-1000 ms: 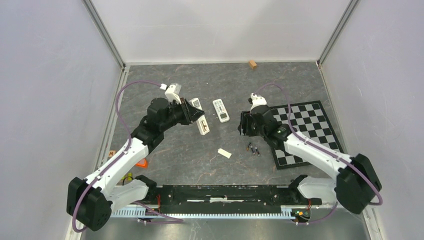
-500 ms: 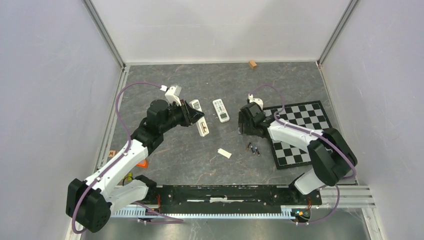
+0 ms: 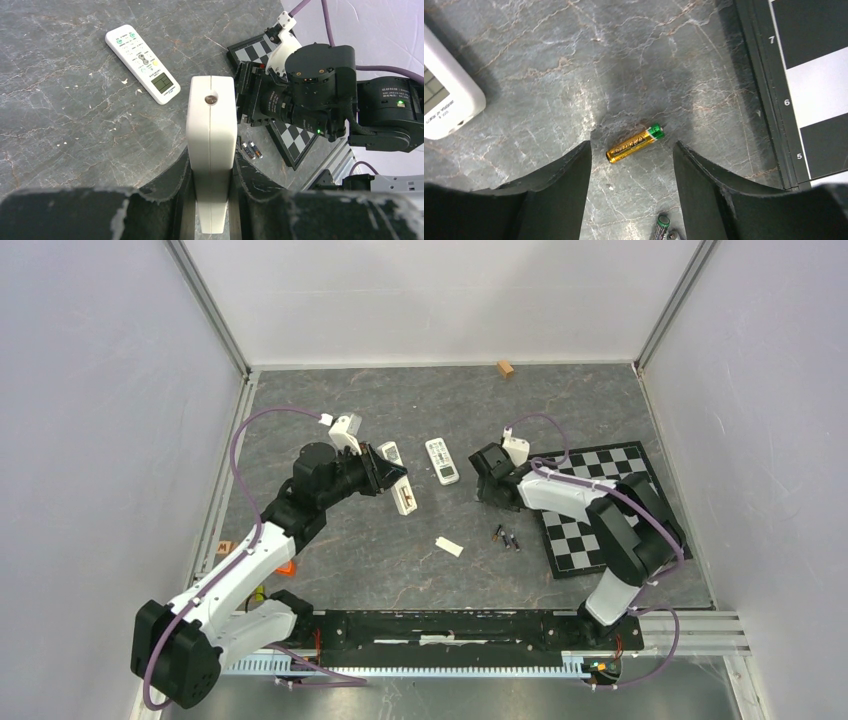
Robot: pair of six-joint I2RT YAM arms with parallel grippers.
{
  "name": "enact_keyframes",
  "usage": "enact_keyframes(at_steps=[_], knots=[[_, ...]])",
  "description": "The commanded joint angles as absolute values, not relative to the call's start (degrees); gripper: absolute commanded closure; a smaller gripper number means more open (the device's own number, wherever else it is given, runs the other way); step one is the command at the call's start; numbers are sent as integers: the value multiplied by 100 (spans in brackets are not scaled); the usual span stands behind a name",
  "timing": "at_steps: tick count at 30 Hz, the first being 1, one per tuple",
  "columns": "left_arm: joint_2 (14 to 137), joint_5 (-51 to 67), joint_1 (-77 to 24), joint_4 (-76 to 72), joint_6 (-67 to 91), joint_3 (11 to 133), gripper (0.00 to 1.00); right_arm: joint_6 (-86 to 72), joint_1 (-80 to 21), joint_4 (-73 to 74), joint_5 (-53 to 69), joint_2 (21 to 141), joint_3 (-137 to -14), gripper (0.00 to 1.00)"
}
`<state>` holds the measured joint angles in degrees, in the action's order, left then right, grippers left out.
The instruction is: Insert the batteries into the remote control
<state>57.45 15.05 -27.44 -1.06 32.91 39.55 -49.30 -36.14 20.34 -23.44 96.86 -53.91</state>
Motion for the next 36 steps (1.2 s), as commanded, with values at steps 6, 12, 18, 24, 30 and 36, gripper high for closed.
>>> enact_keyframes(at_steps=[6,12,18,24,30,36], knots=[[5632,1382,-2735,-439,3045,3962,98,-5358,-3603,2446,-3049,10046,-5772,54],[5639,1393,-2738,-430,3050,3960,98,-5180,-3601,2300,-2733,9847,-5585,70],[5677,1466,-2734,-431,3088,3979,98,-4435,-3600,1754,-2342,9648,-5364,79],[5695,1514,-2736,-455,3119,3982,98,-4409,-3604,1578,-2242,9563,-5107,55],[5695,1523,-2738,-448,3134,3981,98,-4505,-3603,1904,-2215,9612,-5176,61],[5773,1565,-2733,-448,3231,4007,98,-4465,-3600,1990,-2324,9655,-5175,79]])
